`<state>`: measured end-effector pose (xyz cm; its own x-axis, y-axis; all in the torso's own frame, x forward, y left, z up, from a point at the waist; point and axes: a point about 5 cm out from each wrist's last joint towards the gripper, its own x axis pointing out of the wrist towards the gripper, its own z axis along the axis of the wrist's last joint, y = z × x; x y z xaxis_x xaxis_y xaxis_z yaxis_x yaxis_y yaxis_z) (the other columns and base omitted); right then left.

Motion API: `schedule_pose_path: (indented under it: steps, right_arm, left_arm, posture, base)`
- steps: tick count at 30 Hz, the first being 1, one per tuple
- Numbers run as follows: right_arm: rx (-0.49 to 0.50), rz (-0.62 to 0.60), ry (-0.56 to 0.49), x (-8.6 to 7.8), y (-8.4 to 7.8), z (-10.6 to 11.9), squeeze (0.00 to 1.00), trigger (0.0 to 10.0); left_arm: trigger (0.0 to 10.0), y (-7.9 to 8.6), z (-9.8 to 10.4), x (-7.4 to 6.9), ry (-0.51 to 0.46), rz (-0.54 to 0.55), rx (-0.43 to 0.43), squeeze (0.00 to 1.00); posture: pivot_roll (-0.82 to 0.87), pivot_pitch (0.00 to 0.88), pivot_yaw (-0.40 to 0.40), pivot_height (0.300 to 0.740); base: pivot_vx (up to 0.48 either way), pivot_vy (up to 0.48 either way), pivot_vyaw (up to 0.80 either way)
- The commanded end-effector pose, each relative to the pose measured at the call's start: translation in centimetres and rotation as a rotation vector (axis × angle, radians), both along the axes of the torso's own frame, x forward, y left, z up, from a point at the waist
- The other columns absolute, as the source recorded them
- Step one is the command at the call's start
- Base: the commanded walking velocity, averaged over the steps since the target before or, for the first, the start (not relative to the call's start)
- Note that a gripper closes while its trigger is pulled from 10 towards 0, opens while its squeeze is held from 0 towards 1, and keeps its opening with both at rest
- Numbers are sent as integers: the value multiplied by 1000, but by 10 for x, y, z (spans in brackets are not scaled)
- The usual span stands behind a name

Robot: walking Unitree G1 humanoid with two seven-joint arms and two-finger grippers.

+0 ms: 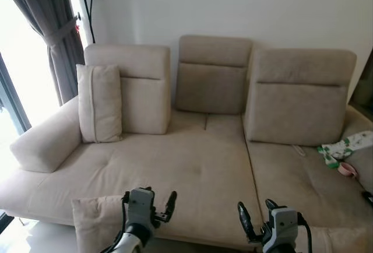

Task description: Move the pillow to the sofa from floor

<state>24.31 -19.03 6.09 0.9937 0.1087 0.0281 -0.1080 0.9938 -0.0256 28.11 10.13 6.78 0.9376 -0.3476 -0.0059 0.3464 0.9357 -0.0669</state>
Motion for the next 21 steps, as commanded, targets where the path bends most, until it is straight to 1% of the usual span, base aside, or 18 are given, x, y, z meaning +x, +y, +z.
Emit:
schedule_pose_path:
  steps: [1,18,21]
  right_arm:
    - [5,9,4,3,4,0,0,10000]
    - [16,11,2,6,7,-1,0,10000]
    - [17,10,2,6,7,-1,0,10000]
  left_arm:
    - [10000,6,-3,0,16,13,12,0]
    - [10000,6,-1,2,11,25,10,0]
    - [10000,6,-2,2,12,24,10,0]
  posture:
    - [123,0,18,740]
    - [125,0,22,740]
    - [124,0,23,740]
  base:
    - [0,0,0]
    - [0,0,0]
    - [0,289,0]
